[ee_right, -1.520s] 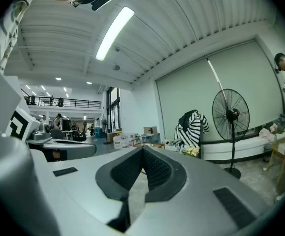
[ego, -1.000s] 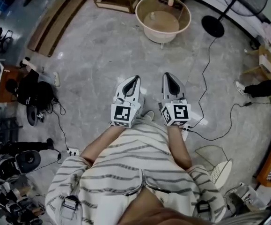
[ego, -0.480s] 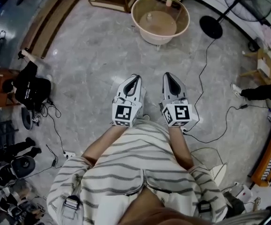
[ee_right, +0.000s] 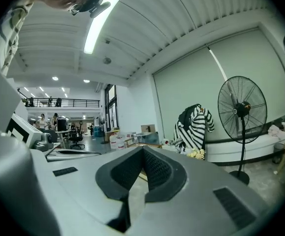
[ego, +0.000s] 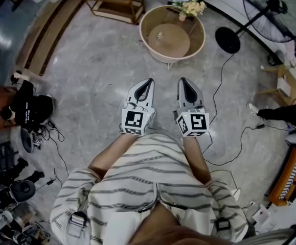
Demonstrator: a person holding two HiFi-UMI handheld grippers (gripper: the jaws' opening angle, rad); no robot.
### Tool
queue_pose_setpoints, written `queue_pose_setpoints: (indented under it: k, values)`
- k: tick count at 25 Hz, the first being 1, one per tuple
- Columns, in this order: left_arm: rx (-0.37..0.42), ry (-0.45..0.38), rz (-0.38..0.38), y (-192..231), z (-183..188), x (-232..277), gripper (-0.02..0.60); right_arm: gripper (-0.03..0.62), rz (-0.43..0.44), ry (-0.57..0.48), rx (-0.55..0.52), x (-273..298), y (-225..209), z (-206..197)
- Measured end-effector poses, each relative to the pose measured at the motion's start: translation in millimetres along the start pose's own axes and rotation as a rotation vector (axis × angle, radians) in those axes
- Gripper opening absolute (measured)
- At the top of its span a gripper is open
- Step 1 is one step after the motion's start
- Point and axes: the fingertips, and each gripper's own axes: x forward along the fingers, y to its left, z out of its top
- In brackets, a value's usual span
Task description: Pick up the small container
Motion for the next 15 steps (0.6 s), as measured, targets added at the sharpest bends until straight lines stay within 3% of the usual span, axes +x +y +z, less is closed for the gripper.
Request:
queue_pose_setpoints:
  k: [8, 15]
  values:
    - [-0.019, 0.015, -0.035, 52, 18, 87, 0.002, 0.009, -0.016, 0.014, 0.001, 92, -32, 18]
    - [-0.040, 0.044, -0.047, 78, 16, 125, 0.002, 0.009, -0.025, 0.039, -0.002, 137, -44, 21]
